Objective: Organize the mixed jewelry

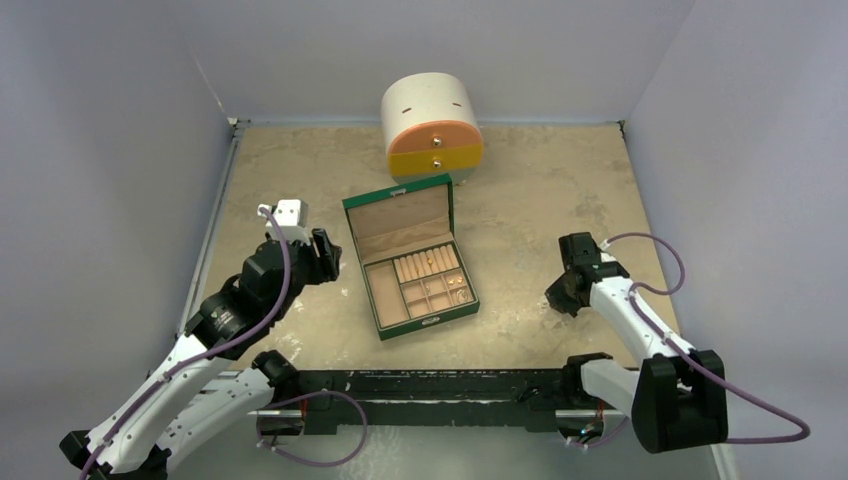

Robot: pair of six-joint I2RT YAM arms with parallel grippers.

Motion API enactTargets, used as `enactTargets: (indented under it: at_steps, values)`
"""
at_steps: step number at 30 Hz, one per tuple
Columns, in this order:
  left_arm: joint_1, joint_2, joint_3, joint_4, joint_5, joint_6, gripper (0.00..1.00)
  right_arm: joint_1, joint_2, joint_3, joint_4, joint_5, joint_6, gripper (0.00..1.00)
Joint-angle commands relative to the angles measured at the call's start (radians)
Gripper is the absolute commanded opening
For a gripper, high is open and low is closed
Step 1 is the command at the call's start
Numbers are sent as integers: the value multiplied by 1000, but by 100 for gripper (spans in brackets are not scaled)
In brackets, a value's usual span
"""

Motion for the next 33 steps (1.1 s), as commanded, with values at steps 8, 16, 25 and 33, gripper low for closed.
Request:
enactTargets:
  at_steps: [8, 16, 25, 33]
  values:
    - [6, -4, 22, 26, -11, 11, 55, 1, -81, 83, 147, -209, -220, 0]
    - [5, -8, 21, 24, -19, 9, 55, 95, -78, 165, 191, -268, -256, 0]
    - [6, -4, 22, 23, -21, 8, 55, 361, 23, 294, 227, -177, -290, 0]
    - [5, -5, 22, 23, -25, 7, 55, 544, 153, 393, 269, -132, -360, 0]
